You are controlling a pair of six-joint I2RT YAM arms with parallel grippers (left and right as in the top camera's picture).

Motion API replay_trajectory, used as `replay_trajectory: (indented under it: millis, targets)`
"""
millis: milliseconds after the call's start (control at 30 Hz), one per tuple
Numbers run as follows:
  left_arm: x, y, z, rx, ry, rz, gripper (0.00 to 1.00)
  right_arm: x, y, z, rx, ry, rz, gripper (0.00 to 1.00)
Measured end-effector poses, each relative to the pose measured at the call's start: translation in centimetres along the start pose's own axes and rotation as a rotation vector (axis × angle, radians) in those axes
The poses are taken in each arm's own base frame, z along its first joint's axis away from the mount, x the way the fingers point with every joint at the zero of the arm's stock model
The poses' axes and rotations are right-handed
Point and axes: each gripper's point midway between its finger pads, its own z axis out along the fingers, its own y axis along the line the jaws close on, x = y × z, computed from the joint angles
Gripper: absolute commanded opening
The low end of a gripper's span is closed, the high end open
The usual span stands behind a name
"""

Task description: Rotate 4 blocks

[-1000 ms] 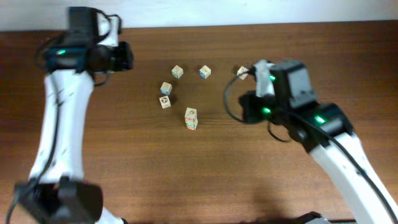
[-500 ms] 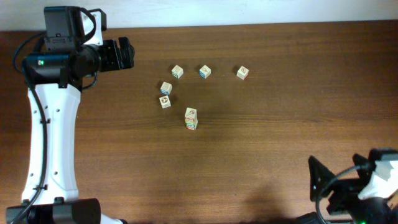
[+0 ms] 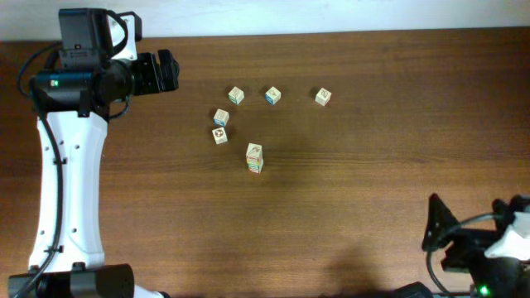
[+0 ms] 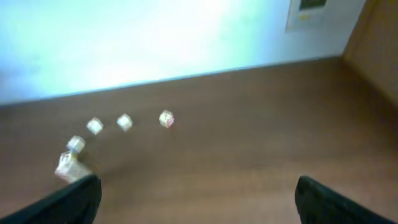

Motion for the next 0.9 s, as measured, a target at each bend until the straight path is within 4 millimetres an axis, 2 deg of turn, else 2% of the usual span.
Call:
replay_trajectory:
  millis: [67, 167, 267, 333, 400, 600, 733, 900]
  targets:
    - [0.0, 0.0, 0.0, 0.000, 0.001, 0.000, 0.99, -0.6, 0.2, 1.5, 0.015, -0.050, -0.023, 0.99]
    - [0.0, 0.0, 0.0, 0.000, 0.001, 0.000, 0.99, -1.0, 0.7, 5.1, 0.016, -0.143, -0.106, 0.98]
    - [0.0, 0.0, 0.0, 0.000, 0.000, 0.000, 0.99, -0.1, 1.3, 7.5, -0.028, -0.233, -0.149, 0.99]
    - [0.0, 0.0, 0.0, -0.002, 0.001, 0.000, 0.99, 1.8, 1.9, 9.0, -0.074, -0.293, -0.171, 0.98]
    - [0.0, 0.1, 0.0, -0.005, 0.000, 0.000, 0.99, 4.6, 2.3, 10.6, -0.114, -0.327, -0.187, 0.98]
    - [0.0, 0.1, 0.0, -0.005, 0.000, 0.000, 0.99, 12.2, 1.9, 13.8, -0.144, -0.324, -0.205, 0.98]
    - [0.0, 0.1, 0.0, -0.006, 0.000, 0.000, 0.99, 14.7, 1.6, 14.8, -0.145, -0.296, -0.207, 0.98]
    - [0.0, 0.1, 0.0, -0.007, -0.001, 0.000, 0.99, 16.3, 1.4, 15.4, -0.143, -0.269, -0.209, 0.98]
